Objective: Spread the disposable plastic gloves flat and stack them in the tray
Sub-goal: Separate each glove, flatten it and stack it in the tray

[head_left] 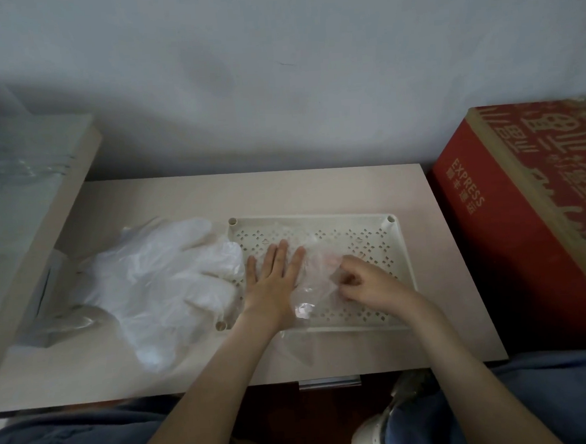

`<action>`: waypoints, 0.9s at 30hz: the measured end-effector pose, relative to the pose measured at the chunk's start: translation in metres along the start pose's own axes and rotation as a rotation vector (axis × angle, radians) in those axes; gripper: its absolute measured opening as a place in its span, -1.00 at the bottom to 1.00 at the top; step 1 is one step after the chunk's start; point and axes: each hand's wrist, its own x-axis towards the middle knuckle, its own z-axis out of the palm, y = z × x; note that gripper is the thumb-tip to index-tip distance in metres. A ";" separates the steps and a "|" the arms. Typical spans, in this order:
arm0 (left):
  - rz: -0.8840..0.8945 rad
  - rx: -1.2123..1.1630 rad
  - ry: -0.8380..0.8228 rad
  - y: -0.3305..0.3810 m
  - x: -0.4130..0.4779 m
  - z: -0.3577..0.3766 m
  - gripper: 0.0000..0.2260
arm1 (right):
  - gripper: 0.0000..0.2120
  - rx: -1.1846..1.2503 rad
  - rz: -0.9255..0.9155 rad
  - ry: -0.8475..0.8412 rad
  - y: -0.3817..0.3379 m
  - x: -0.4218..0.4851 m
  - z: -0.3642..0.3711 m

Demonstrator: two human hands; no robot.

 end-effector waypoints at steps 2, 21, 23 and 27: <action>0.001 0.024 0.014 -0.001 0.000 0.001 -0.05 | -0.68 -0.095 -0.062 0.055 0.003 0.004 0.009; -0.054 -0.201 0.200 0.012 -0.004 -0.012 -0.38 | -0.87 0.858 -0.063 1.446 0.003 -0.037 -0.109; 0.038 -0.292 0.288 0.015 -0.004 -0.018 -0.41 | -0.83 1.167 -0.197 1.267 -0.004 -0.037 -0.106; 0.142 -0.374 0.325 0.021 0.003 -0.016 -0.56 | -0.67 1.166 -0.114 0.637 -0.020 -0.025 -0.072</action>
